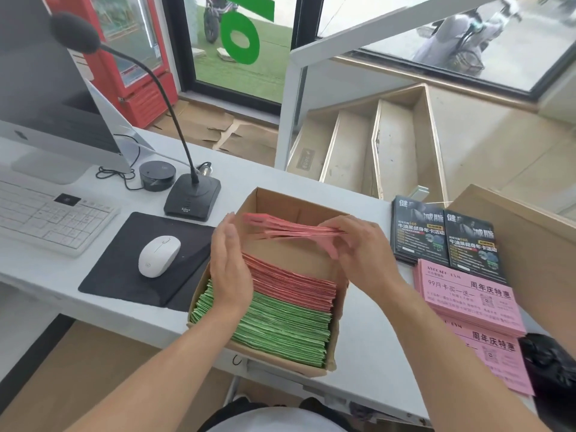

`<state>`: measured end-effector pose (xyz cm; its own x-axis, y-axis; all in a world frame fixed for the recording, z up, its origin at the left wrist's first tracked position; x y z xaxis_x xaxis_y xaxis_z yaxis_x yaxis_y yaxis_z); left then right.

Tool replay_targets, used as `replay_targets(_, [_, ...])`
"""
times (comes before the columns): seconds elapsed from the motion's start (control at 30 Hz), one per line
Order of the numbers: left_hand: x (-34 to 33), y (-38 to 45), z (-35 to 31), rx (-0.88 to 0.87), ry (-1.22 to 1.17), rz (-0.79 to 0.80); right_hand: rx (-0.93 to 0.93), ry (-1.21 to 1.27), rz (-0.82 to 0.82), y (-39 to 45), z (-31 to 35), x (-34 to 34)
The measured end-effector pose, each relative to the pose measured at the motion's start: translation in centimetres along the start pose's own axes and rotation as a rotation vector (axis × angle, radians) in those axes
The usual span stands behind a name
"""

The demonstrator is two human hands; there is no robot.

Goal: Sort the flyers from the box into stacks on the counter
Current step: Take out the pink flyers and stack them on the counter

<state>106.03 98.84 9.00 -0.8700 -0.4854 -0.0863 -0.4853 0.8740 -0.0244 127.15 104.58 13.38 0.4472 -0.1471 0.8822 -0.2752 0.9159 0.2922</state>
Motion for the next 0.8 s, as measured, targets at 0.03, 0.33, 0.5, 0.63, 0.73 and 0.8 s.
replay_targets(0.03, [-0.1,0.4,-0.5,0.07,-0.066,-0.008,0.024,0.081,-0.044,-0.4,-0.5,1.2])
replay_targets(0.33, [-9.1,-3.7,-5.1,0.836,-0.265,0.849,-0.13,0.711,-0.034,-5.2,-3.7,6.4])
replay_targets(0.5, [-13.6,-6.8,-4.4,0.835,-0.424,0.591,-0.577,1.045,-0.054,-8.9,-7.8,7.5])
replay_targets(0.63, [-17.0,-8.6,-2.9,0.647,-0.411,0.427,-0.725,1.29,0.293,-13.2,-10.3,8.8])
replay_targets(0.73, [-18.7,-10.3,-1.6,0.574,-0.378,0.442,-0.687,0.905,0.34,-15.0,-12.1,9.3])
replay_targets(0.8, [-18.8,-10.8,-1.2,0.5,-0.369,0.475,-0.731,0.715,0.27,-15.6,-14.2,9.8])
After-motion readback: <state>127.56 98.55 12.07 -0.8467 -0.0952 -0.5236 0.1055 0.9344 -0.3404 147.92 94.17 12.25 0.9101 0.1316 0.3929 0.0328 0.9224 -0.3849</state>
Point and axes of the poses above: each hand's wrist, its own y-axis towards the middle knuckle, its own x-axis out of the back of the hand, z = x × y, the point moved 2 cm from there along y, towards the middle knuckle, and after that the axes turned 9 degrees about -y, right-handed, at the moved point
